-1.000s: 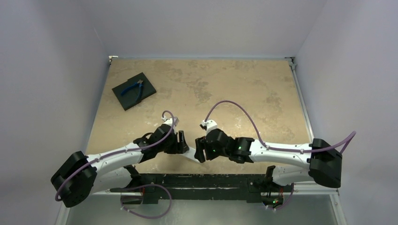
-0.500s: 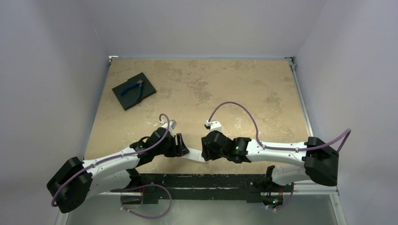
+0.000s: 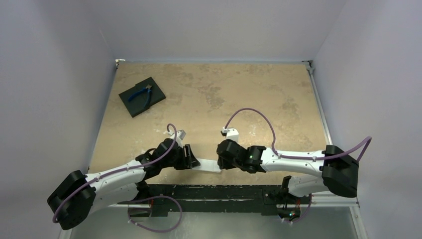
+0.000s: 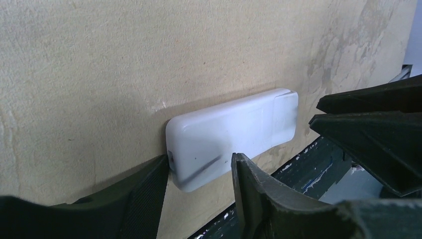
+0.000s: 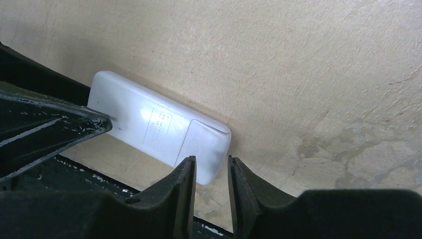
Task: Load the batteries into the remote control
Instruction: Load the battery cover into the remote control.
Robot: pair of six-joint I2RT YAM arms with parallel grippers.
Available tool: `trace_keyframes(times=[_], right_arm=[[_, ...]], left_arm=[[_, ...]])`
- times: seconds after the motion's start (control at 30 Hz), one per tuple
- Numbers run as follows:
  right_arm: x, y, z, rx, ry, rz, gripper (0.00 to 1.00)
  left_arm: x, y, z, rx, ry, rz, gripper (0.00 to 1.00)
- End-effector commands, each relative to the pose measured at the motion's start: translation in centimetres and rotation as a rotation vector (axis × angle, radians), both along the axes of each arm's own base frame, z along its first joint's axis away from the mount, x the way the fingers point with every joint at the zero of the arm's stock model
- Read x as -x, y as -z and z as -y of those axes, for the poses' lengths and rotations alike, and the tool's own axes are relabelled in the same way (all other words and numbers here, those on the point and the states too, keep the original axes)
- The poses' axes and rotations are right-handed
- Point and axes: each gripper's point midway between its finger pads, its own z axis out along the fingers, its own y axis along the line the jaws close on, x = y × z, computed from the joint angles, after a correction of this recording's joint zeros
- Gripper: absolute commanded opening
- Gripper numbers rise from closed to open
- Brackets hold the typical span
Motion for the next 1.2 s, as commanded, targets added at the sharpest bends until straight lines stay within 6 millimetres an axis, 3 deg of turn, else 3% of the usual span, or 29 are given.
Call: trace_keyframes(times=[0.0,0.3,1.17], right_arm=[[-1.0,-0.6,-0.1,-0.015,0.068,0.021,0.36],[-0.8,0.1,0.0,-0.003,0.075,0.005,0.36],[-0.4,1.9,0.1,0.028,0.079,-0.029,0.30]], left_arm=[[0.4,-0.1,0.1,0.037,-0.002,-0.008,0.48],[0.8,0.3,0.1,0.053,-0.006,-0.023,0.41],[0.6,0.4,0.2,0.054,-0.011,-0.023,0.37]])
